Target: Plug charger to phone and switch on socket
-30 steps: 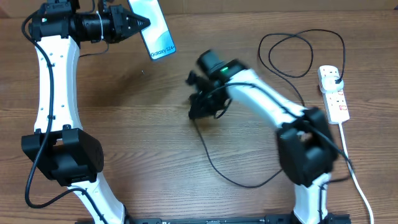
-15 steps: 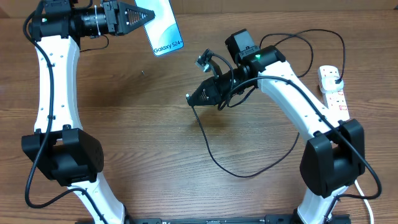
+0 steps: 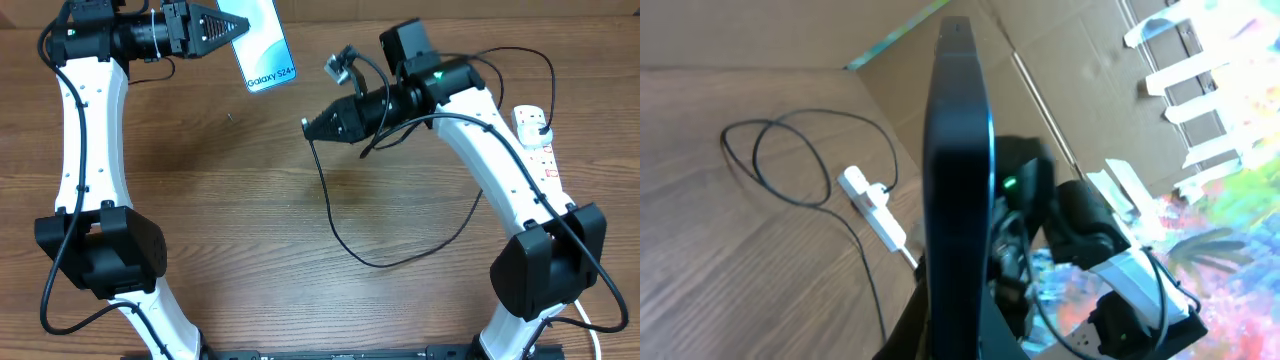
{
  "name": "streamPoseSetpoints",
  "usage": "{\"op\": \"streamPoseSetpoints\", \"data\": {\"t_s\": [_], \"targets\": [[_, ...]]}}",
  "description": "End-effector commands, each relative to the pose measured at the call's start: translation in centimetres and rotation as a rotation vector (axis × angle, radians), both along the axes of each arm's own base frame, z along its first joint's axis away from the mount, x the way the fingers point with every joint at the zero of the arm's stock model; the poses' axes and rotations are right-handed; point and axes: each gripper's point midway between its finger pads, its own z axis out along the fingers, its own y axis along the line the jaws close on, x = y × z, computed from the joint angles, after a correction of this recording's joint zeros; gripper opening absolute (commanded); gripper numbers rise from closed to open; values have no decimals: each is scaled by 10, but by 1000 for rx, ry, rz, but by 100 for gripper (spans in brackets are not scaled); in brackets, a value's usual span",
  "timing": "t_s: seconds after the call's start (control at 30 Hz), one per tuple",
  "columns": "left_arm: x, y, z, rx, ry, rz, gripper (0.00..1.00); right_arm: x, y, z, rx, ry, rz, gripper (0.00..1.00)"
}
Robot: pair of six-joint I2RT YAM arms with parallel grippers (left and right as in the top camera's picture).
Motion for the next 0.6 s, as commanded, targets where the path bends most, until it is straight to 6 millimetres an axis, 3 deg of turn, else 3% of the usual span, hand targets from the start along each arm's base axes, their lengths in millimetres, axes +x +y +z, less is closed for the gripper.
{"op": "streamPoseSetpoints", "data": {"t_s": [0.0,0.2,0.3,0.57], "targets": [[-1,-8,0,21,-8,-2,4,0,1,36,-4,-88,-28,4],[-4,-13,1,12,-3,-20,4,-1,5,39,-54,-115,-41,4],[-6,-16,4,0,-5,-37,4,-8,14,53,29,-126,11,4],[-11,-17,10,-31,-19,-68,4,-6,15,57,48,-141,15,4]]}}
